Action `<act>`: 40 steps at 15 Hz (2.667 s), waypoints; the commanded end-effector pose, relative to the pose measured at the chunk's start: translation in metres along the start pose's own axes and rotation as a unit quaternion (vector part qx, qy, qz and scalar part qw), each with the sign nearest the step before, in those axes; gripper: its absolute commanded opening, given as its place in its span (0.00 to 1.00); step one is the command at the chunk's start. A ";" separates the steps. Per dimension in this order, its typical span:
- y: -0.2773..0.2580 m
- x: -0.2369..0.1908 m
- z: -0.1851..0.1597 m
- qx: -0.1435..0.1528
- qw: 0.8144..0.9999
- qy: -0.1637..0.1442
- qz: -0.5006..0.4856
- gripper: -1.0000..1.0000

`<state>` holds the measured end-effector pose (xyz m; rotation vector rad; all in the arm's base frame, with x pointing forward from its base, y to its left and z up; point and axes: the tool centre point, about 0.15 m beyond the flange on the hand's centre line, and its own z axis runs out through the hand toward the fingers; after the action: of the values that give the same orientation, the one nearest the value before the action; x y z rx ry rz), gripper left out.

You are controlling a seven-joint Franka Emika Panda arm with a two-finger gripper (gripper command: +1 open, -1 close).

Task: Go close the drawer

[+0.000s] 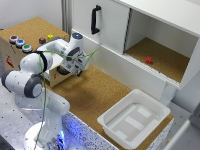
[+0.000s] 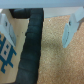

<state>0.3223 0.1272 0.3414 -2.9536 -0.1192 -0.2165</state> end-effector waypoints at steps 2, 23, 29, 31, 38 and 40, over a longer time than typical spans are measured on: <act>-0.014 0.007 0.030 0.011 0.999 -0.032 0.034 1.00; -0.016 0.024 0.049 0.007 0.999 -0.041 0.020 0.00; -0.021 0.024 0.046 -0.013 0.999 -0.047 0.012 0.00; -0.028 0.024 0.053 -0.015 0.998 -0.054 0.007 0.00; -0.067 0.035 0.076 -0.002 0.998 -0.068 -0.014 0.00; -0.079 0.038 0.081 -0.002 0.998 -0.064 -0.012 0.00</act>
<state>0.3409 0.1734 0.2971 -2.9433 -0.1418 -0.1245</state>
